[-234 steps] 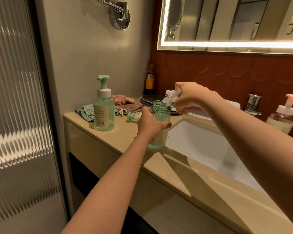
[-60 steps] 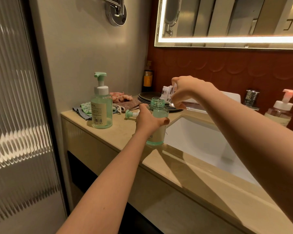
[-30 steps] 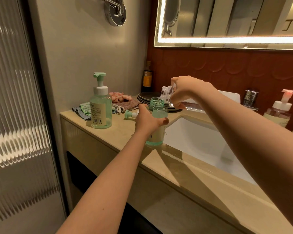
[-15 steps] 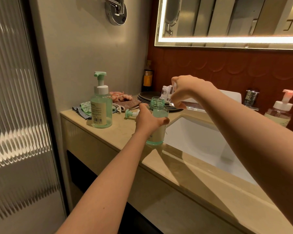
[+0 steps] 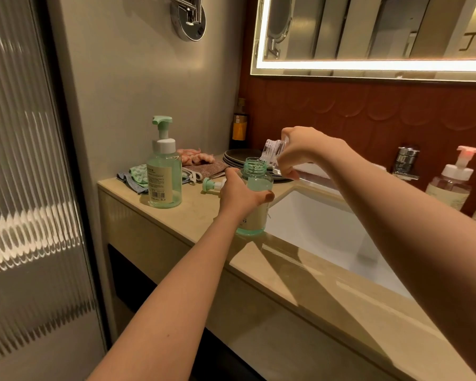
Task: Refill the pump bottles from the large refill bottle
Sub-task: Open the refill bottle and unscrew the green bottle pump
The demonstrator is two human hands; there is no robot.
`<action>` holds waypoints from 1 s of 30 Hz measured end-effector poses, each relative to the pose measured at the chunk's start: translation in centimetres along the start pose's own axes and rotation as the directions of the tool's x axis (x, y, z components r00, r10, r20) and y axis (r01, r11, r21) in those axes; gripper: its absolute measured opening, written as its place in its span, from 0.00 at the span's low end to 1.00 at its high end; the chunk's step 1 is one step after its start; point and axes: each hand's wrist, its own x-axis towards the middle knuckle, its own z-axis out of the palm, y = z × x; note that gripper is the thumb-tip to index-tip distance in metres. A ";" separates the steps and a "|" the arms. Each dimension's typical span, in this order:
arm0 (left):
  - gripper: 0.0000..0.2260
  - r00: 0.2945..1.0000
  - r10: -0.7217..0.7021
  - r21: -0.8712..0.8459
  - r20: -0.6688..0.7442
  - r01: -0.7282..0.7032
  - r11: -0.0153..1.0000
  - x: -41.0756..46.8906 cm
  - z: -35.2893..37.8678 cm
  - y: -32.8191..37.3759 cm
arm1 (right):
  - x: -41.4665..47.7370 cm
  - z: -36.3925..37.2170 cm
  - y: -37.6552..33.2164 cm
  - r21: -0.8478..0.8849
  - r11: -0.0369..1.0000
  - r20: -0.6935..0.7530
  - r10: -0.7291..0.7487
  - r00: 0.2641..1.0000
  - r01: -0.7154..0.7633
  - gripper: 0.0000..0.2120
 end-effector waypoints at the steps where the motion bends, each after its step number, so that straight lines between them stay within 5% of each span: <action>1: 0.36 1.000 0.000 0.000 0.000 0.000 1.000 0.0 0.0 0.0 | -0.1 0.1 0.1 0.023 1.000 0.008 0.003 1.000 -0.003 0.26; 10: 0.35 1.000 0.012 -0.013 -0.004 -0.013 1.000 0.0 -0.1 -0.2 | 0.0 1.4 1.4 0.301 0.952 0.025 0.053 0.998 -0.058 0.22; 16: 0.37 1.000 0.030 -0.004 0.003 -0.030 1.000 0.0 -0.5 -0.5 | 0.4 2.6 2.5 0.667 0.738 0.031 0.110 0.993 -0.103 0.22; 30: 0.39 0.996 0.042 0.008 0.075 -0.043 0.999 0.0 -4.3 -1.6 | 1.6 3.7 0.5 0.900 0.435 -0.079 0.177 0.981 -0.006 0.31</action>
